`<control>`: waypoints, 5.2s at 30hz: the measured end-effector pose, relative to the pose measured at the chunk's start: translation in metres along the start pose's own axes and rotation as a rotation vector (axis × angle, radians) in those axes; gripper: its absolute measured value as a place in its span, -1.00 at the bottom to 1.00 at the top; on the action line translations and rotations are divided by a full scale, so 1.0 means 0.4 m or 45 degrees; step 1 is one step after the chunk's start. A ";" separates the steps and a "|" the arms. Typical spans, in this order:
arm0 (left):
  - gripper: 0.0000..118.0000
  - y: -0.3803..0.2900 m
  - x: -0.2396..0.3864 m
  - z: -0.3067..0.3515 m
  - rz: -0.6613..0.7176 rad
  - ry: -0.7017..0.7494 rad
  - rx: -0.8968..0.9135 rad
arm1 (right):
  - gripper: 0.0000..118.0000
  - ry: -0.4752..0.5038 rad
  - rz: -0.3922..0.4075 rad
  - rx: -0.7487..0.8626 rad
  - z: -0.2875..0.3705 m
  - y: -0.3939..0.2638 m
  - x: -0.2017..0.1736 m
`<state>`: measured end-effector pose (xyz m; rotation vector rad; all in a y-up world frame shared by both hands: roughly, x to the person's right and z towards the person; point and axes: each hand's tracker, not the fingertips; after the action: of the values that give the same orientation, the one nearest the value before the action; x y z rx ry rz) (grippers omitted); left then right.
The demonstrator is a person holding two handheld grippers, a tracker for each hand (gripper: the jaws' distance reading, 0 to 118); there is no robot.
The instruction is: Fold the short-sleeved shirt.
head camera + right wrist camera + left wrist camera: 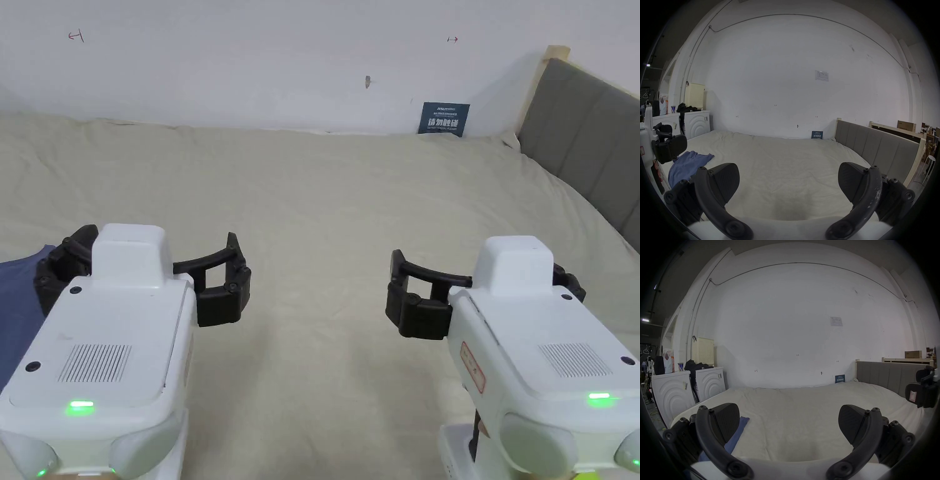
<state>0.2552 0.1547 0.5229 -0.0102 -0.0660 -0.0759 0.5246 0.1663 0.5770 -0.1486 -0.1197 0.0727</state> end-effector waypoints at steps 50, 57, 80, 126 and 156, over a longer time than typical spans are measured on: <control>-0.98 -0.008 -0.045 0.027 -0.007 0.004 -0.031 | -0.99 0.080 0.001 -0.024 -0.017 0.039 -0.046; -0.98 -0.005 -0.178 0.067 -0.017 0.269 -0.038 | -0.99 0.305 0.061 0.007 -0.065 0.061 -0.185; -0.98 -0.061 -0.468 0.248 0.042 0.896 -0.125 | -0.99 0.836 0.183 0.057 -0.093 0.090 -0.531; -0.93 -0.392 -0.815 -0.754 0.434 0.624 -1.178 | -0.98 0.668 0.217 -0.360 -0.410 -0.062 -0.485; -0.93 0.848 -0.295 -0.341 0.266 0.034 -0.020 | -0.98 0.146 -0.030 0.133 0.135 0.117 -0.001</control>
<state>0.1726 0.5000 0.3762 -0.0315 -0.0374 0.1322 0.5147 0.2203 0.6227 -0.0469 -0.0035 0.0463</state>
